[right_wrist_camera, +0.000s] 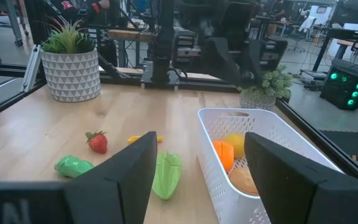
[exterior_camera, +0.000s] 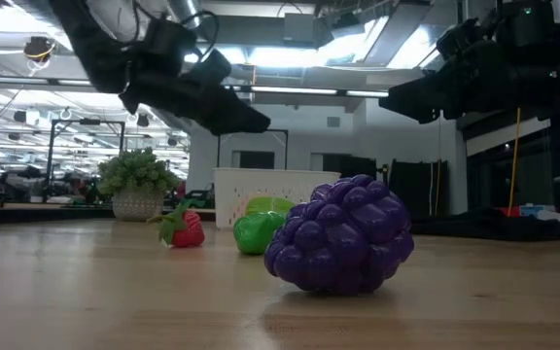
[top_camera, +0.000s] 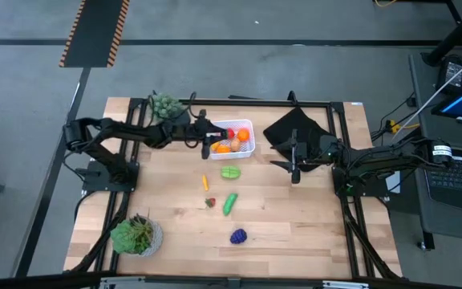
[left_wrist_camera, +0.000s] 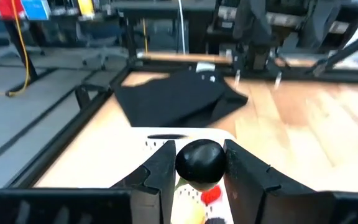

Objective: Pick and placing Produce into tupperware
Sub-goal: Put the cherry into the white bin

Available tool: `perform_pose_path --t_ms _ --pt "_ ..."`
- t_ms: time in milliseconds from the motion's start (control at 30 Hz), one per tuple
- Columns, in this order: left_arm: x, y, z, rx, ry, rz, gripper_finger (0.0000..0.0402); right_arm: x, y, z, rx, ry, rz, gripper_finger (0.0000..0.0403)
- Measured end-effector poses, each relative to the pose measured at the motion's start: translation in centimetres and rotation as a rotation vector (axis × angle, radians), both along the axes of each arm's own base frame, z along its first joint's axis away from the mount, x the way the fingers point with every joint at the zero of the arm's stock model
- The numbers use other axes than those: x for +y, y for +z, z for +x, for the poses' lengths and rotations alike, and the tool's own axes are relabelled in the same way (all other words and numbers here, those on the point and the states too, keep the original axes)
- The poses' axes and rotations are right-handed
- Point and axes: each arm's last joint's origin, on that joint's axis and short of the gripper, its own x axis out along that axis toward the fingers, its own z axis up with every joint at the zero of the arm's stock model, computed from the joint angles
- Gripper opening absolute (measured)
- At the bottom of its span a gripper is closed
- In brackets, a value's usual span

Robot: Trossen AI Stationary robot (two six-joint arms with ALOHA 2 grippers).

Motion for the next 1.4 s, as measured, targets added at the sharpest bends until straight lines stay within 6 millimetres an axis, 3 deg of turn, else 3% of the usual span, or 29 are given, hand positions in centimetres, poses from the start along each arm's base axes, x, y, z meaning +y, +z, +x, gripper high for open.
perform_pose_path --t_ms 300,667,1133,1400 --pt "0.7 2.5 2.0 0.267 -0.042 0.007 0.0101 0.0 -0.1 0.0 0.008 0.000 -0.003 0.0243" --pt "1.1 5.7 2.4 0.535 -0.065 0.000 0.0101 0.0 -0.1 0.0 0.010 0.002 -0.028 0.0243" --pt "2.5 5.7 5.2 0.860 -0.046 -0.028 0.0101 0.0 -0.6 0.0 0.064 0.001 -0.008 0.0243" --pt "2.2 5.5 6.9 1.001 -0.112 -0.056 0.0101 0.0 -0.7 -0.1 0.075 0.001 -0.004 0.0243"
